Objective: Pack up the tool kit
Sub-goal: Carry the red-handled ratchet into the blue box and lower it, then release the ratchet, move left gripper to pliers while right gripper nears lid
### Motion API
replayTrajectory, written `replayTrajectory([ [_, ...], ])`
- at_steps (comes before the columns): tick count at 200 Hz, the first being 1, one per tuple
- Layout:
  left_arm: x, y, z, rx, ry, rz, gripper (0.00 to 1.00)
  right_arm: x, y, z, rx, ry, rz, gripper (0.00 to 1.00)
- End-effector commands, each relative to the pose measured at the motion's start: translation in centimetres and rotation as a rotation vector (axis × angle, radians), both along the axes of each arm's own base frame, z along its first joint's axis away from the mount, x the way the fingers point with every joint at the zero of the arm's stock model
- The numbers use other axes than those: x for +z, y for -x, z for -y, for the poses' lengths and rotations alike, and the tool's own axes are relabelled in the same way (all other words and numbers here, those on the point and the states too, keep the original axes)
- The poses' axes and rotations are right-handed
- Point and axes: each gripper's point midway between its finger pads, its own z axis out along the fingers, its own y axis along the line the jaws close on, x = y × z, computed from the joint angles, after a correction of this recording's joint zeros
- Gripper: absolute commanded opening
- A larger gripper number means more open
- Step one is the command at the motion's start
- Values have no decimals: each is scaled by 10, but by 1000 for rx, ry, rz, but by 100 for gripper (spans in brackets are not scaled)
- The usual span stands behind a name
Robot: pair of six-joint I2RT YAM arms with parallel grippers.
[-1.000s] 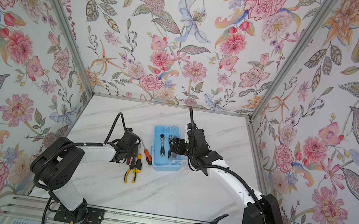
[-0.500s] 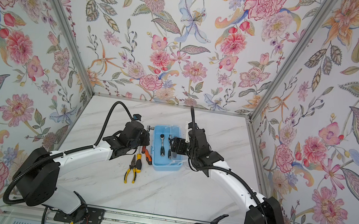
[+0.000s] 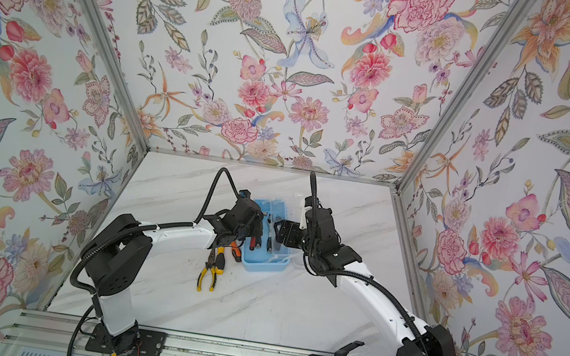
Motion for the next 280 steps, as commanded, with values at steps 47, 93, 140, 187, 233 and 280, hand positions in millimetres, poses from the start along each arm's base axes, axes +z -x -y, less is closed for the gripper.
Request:
replayTrajectory([
  [47, -8, -31, 23, 96, 84, -10, 0, -4, 3, 18, -25, -29, -3, 83],
  [93, -36, -41, 5, 179, 94, -62, 0, -4, 4, 28, -41, -36, -1, 82],
  [140, -47, -45, 3, 170, 71, -70, 0, -7, 2, 31, -48, -40, -9, 82],
  [187, -57, -59, 12, 125, 67, -104, 5, -5, 0, 31, -52, -40, -6, 83],
  [233, -50, -70, 11, 99, 53, -106, 27, -1, 0, 35, -66, -47, 1, 84],
  [280, -25, -73, 11, 58, 30, -57, 32, -2, 0, 34, -63, -46, -3, 84],
])
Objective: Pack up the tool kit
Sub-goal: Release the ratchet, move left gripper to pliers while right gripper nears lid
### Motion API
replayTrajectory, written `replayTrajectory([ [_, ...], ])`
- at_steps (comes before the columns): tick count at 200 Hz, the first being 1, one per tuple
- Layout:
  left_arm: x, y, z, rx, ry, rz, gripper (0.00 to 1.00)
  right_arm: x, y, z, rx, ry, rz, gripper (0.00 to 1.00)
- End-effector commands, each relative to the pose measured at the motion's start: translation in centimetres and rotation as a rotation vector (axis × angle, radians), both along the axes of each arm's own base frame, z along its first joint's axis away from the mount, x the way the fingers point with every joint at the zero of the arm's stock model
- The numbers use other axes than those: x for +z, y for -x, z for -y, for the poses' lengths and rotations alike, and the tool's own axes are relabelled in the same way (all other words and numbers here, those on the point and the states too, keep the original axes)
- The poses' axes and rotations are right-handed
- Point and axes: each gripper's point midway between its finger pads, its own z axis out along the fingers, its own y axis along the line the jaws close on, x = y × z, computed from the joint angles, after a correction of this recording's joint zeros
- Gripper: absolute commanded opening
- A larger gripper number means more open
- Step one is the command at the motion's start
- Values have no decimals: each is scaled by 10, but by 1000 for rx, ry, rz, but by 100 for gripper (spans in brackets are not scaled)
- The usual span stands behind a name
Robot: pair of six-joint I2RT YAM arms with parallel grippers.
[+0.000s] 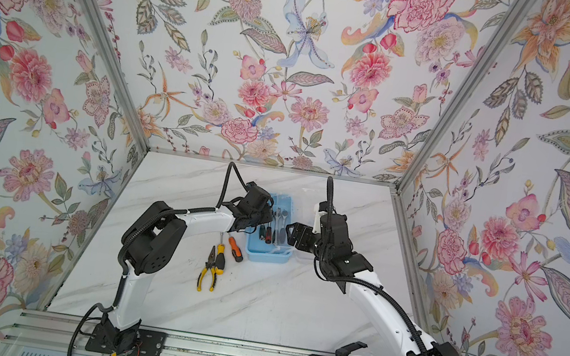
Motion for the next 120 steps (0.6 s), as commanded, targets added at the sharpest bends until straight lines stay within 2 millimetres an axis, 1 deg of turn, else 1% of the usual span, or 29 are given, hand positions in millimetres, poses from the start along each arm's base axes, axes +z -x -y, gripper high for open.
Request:
replayTrajectory([
  [1, 4, -3, -4, -36, -41, 9, 32, 5, -1, 1, -6, -17, 13, 84],
  [13, 14, -2, -2, -52, -32, 33, 32, 7, -1, 0, -4, -19, 14, 84],
  [25, 31, -3, 0, -78, -17, 81, 31, 10, -2, 0, -1, -19, 21, 84],
  [34, 46, -2, 0, -91, -14, 121, 33, 11, -2, -1, 4, -17, 24, 84],
  [48, 70, 0, -5, -98, -19, 181, 36, 15, -3, -2, 11, -14, 29, 84],
  [72, 107, 7, -17, -114, -58, 264, 36, 25, -3, -4, 21, -12, 48, 83],
  [85, 120, 14, -28, -114, -89, 291, 36, 30, -2, -5, 26, -12, 58, 83],
  [101, 130, 25, -42, -120, -129, 316, 36, 36, 1, -9, 38, -14, 68, 82],
  [120, 128, 43, -62, -117, -177, 318, 36, 42, 4, -15, 55, -10, 79, 82],
])
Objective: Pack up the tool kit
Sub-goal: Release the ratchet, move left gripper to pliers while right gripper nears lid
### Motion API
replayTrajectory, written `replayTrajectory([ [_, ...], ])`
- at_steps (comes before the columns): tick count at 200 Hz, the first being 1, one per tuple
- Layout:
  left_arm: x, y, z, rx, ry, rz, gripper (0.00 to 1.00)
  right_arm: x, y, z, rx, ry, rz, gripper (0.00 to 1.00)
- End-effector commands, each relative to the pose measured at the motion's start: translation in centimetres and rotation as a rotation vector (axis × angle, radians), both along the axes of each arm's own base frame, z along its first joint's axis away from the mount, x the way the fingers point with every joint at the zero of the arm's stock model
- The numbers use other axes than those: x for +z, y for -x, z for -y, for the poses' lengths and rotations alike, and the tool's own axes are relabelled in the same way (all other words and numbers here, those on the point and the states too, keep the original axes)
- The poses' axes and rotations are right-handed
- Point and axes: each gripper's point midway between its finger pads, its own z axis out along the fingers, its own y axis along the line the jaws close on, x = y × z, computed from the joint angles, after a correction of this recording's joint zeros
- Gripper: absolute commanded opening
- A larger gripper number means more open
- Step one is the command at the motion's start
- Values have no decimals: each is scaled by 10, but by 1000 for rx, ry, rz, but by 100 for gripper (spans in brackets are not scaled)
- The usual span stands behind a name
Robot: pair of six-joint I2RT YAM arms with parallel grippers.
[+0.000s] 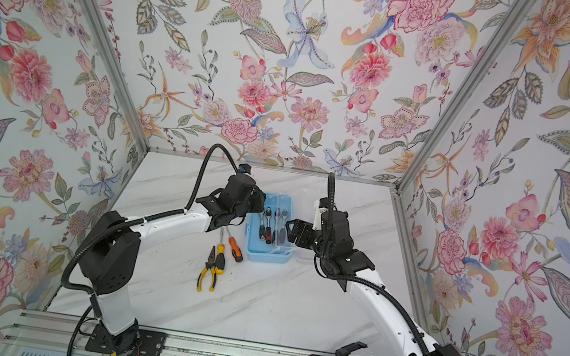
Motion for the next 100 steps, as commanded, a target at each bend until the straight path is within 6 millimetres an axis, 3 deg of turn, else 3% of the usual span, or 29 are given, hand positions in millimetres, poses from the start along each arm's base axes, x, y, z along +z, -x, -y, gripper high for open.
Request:
replayTrajectory([
  [1, -7, 16, -32, 19, -124, 22, 36, 21, 6, -9, 37, 1, 42, 82],
  [17, -14, 32, -47, 24, -144, 18, 36, 23, 10, -17, 57, 10, 49, 81],
  [23, -26, 39, -51, 20, -158, -2, 36, 23, 12, -20, 66, 17, 49, 80],
  [26, -16, 43, -55, 23, -143, 16, 36, 23, 13, -22, 69, 20, 50, 81],
  [53, -35, 73, -71, 7, -130, -9, 37, 17, 20, -35, 90, 80, 43, 80],
  [100, -68, 107, -105, 37, -207, -78, 36, 3, 41, -65, 179, 164, 9, 76],
])
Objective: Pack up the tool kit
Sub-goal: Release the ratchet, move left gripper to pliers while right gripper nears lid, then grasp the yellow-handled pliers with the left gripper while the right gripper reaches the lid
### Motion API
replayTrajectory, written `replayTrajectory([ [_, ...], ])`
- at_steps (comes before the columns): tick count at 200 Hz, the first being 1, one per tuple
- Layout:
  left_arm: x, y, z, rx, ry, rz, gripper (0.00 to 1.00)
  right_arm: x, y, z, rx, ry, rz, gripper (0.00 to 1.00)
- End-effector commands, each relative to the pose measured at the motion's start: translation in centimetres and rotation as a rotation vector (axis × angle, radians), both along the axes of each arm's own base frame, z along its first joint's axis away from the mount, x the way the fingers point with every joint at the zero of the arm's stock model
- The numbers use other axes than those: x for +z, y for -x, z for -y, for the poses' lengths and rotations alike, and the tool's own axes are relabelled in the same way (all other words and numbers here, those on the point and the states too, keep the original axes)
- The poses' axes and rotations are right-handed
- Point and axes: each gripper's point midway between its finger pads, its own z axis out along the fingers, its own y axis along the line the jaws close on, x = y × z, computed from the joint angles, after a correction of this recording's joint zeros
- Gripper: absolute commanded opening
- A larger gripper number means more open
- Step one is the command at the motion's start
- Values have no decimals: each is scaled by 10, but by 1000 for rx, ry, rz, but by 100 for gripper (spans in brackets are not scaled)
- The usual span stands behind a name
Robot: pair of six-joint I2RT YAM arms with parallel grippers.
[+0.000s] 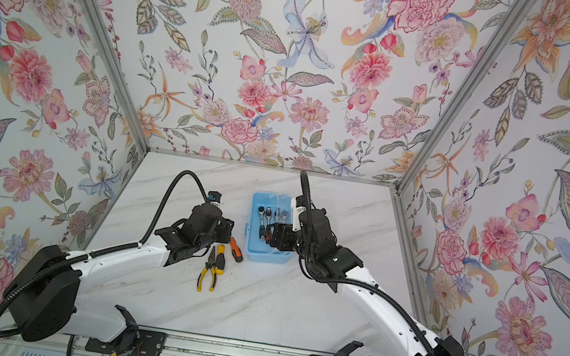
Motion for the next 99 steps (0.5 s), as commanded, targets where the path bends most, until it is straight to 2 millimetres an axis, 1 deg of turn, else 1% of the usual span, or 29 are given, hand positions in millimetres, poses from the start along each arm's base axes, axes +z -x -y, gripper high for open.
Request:
replayTrajectory([
  [1, -8, 11, -21, 33, -51, -8, 36, -10, 6, -7, 20, 77, -16, 76],
  [40, -35, 35, -45, 57, -138, -97, 36, -37, 20, -30, 67, 127, -71, 76],
  [51, -41, 43, -56, 72, -175, -130, 37, -43, 22, -35, 75, 136, -85, 76],
  [85, -58, 74, -80, 84, -240, -215, 39, -51, 26, -46, 97, 138, -98, 77],
  [99, -63, 85, -84, 75, -250, -252, 41, -54, 26, -48, 104, 140, -105, 77],
])
